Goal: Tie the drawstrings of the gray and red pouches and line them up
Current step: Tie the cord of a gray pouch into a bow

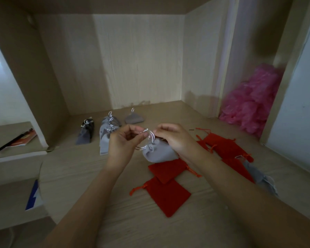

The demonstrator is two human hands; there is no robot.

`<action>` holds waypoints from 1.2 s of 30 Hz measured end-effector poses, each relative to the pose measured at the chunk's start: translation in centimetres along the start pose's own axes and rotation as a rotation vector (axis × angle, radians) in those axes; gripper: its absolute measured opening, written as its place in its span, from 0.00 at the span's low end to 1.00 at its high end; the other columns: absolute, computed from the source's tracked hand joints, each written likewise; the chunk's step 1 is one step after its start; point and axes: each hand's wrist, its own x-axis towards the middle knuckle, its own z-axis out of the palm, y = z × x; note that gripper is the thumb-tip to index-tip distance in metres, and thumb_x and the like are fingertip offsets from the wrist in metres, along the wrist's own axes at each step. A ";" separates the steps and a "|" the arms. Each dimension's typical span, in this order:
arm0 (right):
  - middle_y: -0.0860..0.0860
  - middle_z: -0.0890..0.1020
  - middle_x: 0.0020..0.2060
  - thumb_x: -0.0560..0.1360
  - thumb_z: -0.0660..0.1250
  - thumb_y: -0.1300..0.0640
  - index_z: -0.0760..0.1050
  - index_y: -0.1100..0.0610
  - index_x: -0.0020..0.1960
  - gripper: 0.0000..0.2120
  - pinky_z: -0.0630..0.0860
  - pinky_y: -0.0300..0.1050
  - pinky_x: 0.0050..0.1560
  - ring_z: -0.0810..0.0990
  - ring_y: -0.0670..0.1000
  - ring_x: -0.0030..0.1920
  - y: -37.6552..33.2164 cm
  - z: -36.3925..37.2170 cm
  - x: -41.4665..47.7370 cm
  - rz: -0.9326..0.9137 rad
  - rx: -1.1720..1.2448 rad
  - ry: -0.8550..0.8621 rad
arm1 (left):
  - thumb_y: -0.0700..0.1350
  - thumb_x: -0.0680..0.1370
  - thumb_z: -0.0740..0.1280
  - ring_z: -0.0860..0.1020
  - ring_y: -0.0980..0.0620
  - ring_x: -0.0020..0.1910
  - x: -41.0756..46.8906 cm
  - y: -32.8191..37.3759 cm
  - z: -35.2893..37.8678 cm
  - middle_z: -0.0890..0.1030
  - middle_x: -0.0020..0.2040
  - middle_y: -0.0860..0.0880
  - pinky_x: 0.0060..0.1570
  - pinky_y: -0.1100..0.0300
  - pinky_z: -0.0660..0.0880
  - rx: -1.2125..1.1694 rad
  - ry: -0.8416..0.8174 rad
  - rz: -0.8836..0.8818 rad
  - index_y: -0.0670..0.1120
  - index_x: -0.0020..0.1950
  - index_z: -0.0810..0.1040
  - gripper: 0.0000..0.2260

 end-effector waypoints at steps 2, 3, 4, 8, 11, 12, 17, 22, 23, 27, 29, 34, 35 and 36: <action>0.53 0.79 0.39 0.73 0.69 0.66 0.77 0.57 0.43 0.05 0.74 0.38 0.41 0.77 0.46 0.36 0.2 0.0 -0.1 -0.040 -0.026 -0.025 | 0.31 0.69 0.71 0.78 0.62 0.32 -0.1 0.1 0.0 0.82 0.32 0.56 0.35 0.71 0.74 -0.002 -0.004 0.046 0.43 0.39 0.79 0.08; 0.53 0.80 0.41 0.72 0.70 0.67 0.77 0.59 0.47 0.07 0.75 0.36 0.41 0.79 0.45 0.36 0.4 0.0 -0.1 -0.055 -0.039 -0.036 | 0.30 0.69 0.71 0.79 0.62 0.32 -0.2 0.2 0.1 0.82 0.32 0.56 0.36 0.71 0.74 -0.005 -0.009 0.065 0.42 0.39 0.79 0.08; 0.52 0.81 0.43 0.71 0.70 0.68 0.77 0.60 0.51 0.10 0.76 0.35 0.41 0.80 0.44 0.37 0.5 0.0 -0.1 -0.065 -0.055 -0.048 | 0.30 0.69 0.71 0.79 0.62 0.33 -0.2 0.2 0.2 0.82 0.32 0.56 0.37 0.71 0.74 -0.012 -0.013 0.074 0.42 0.39 0.79 0.07; 0.56 0.84 0.44 0.71 0.71 0.68 0.80 0.64 0.53 0.11 0.78 0.37 0.46 0.82 0.43 0.39 1.2 0.1 0.2 -0.169 -0.157 -0.026 | 0.31 0.69 0.70 0.79 0.62 0.32 -0.4 0.0 0.7 0.83 0.32 0.56 0.36 0.71 0.74 -0.091 -0.013 0.040 0.42 0.39 0.79 0.06; 0.56 0.85 0.40 0.72 0.71 0.65 0.82 0.62 0.51 0.08 0.81 0.44 0.46 0.84 0.49 0.40 1.4 -0.2 0.2 -0.225 -0.228 0.079 | 0.33 0.71 0.69 0.78 0.63 0.32 -0.4 -0.3 1.0 0.83 0.32 0.56 0.35 0.71 0.73 -0.133 -0.007 -0.003 0.42 0.39 0.79 0.05; 0.55 0.85 0.39 0.72 0.71 0.64 0.83 0.62 0.50 0.07 0.81 0.44 0.45 0.84 0.50 0.39 1.4 -0.5 0.2 -0.227 -0.234 0.116 | 0.34 0.72 0.69 0.79 0.63 0.35 -0.3 -0.4 0.9 0.83 0.34 0.56 0.37 0.71 0.73 -0.153 0.006 -0.016 0.42 0.39 0.79 0.04; 0.50 0.82 0.31 0.77 0.62 0.68 0.79 0.59 0.41 0.10 0.76 0.34 0.35 0.78 0.45 0.32 0.8 -1.9 0.4 -0.054 0.105 0.245 | 0.41 0.72 0.68 0.75 0.61 0.35 0.2 -0.7 0.2 0.83 0.42 0.51 0.31 0.70 0.67 -0.477 -0.105 -0.164 0.44 0.36 0.72 0.07; 0.59 0.85 0.38 0.81 0.53 0.66 0.69 0.60 0.37 0.15 0.66 0.30 0.22 0.76 0.40 0.25 0.9 -3.6 0.6 0.246 0.759 0.289 | 0.40 0.75 0.62 0.62 0.60 0.23 -0.1 -0.1 0.2 0.75 0.30 0.50 0.22 0.71 0.60 -0.605 -0.304 -0.307 0.43 0.38 0.68 0.06; 0.58 0.85 0.35 0.81 0.51 0.66 0.68 0.60 0.37 0.15 0.66 0.30 0.21 0.76 0.40 0.23 0.8 -3.7 0.7 0.266 0.837 0.308 | 0.39 0.75 0.63 0.63 0.60 0.24 -0.2 -0.1 0.2 0.75 0.30 0.50 0.22 0.70 0.61 -0.584 -0.346 -0.314 0.42 0.38 0.68 0.07; 0.49 0.77 0.21 0.82 0.51 0.65 0.67 0.60 0.38 0.15 0.67 0.31 0.21 0.72 0.42 0.19 0.6 -4.4 1.4 0.249 0.929 0.395 | 0.38 0.75 0.65 0.66 0.59 0.26 -0.5 -0.3 0.2 0.74 0.30 0.49 0.25 0.69 0.64 -0.540 -0.432 -0.331 0.41 0.38 0.68 0.08; 0.48 0.74 0.19 0.82 0.50 0.65 0.66 0.59 0.38 0.15 0.65 0.31 0.20 0.68 0.42 0.18 0.8 -4.7 1.7 0.224 0.917 0.386 | 0.37 0.75 0.65 0.66 0.58 0.26 -0.5 -0.1 0.2 0.75 0.29 0.48 0.26 0.69 0.65 -0.540 -0.437 -0.338 0.41 0.38 0.68 0.07; 0.48 0.74 0.20 0.81 0.51 0.65 0.68 0.59 0.40 0.13 0.66 0.32 0.21 0.69 0.42 0.19 0.5 -4.8 1.6 0.156 0.770 0.347 | 0.38 0.74 0.65 0.66 0.58 0.25 -0.3 -0.1 0.0 0.73 0.28 0.49 0.27 0.68 0.66 -0.501 -0.393 -0.362 0.42 0.37 0.68 0.08; 0.48 0.75 0.20 0.81 0.52 0.65 0.69 0.59 0.41 0.13 0.67 0.32 0.22 0.71 0.42 0.20 0.4 -4.8 1.5 0.138 0.715 0.341 | 0.40 0.74 0.64 0.66 0.57 0.26 -0.2 -0.3 0.0 0.73 0.29 0.49 0.27 0.68 0.66 -0.469 -0.377 -0.367 0.42 0.37 0.68 0.07; 0.48 0.76 0.21 0.81 0.52 0.66 0.70 0.59 0.42 0.12 0.69 0.32 0.23 0.72 0.42 0.21 0.4 -4.9 1.4 0.124 0.655 0.325 | 0.41 0.74 0.64 0.67 0.57 0.27 -0.2 -0.5 -0.1 0.73 0.29 0.49 0.27 0.67 0.66 -0.427 -0.360 -0.369 0.43 0.37 0.69 0.07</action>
